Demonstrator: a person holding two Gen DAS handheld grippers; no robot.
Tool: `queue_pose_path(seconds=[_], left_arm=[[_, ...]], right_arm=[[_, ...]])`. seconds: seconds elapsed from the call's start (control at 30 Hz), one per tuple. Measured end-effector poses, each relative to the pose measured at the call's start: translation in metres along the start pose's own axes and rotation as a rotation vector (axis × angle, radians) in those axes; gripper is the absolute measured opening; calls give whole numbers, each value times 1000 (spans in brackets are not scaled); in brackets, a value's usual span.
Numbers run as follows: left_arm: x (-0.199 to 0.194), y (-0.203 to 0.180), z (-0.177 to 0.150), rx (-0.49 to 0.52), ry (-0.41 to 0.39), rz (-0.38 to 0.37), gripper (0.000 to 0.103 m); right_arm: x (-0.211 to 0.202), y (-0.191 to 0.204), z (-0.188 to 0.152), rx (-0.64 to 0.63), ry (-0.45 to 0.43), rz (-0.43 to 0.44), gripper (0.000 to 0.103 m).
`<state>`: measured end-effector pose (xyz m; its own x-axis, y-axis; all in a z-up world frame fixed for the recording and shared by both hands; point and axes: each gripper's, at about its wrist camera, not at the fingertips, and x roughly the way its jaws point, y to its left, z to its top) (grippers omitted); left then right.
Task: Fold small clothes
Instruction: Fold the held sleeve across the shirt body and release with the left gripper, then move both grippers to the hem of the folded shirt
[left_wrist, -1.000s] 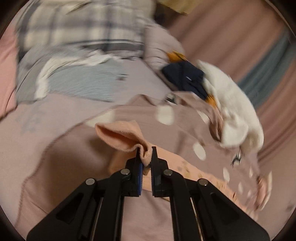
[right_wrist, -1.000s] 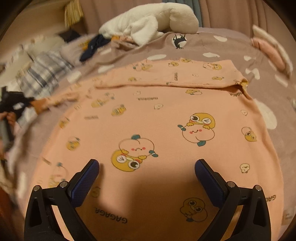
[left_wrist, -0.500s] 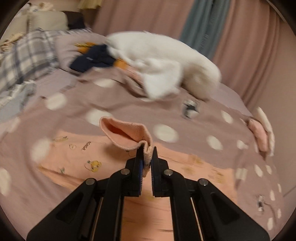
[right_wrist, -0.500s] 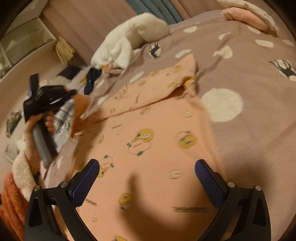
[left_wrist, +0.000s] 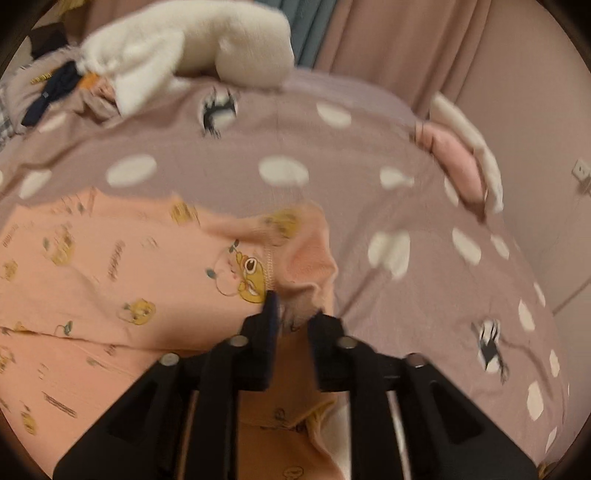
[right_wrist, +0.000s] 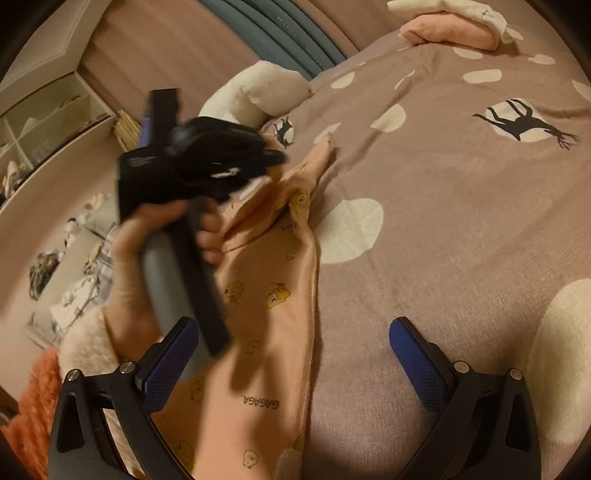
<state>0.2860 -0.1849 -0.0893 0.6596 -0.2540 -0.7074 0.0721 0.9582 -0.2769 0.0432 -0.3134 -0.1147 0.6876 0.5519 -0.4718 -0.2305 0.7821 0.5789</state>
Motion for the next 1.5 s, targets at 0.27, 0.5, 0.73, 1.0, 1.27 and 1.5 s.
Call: queue_pose_path(seconds=[0.27,0.5,0.73,1.0,1.27,1.5], left_arm=[[-10,4,-4,-71,86,-232,73],[-66,24,-5,-72,38,-171,98],[-156,109,-49,-53,-41,-19,102],[-239,224,-144,-219,-32,-74,103],[-255,279,-176,-435,18,-179,102],[-254,292,-193,-504,91,-293,103]], right_arm=[[-4,-3,-2,17,-12,33,103],[5,0,-2,0,6,8,103],[12,7,-3,-14,11,-13,103],[1,17,-7,-19,34,-150,103],[-27,23,-31,161,128,-46,103],[-30,50,-60,63,234,-177,103]])
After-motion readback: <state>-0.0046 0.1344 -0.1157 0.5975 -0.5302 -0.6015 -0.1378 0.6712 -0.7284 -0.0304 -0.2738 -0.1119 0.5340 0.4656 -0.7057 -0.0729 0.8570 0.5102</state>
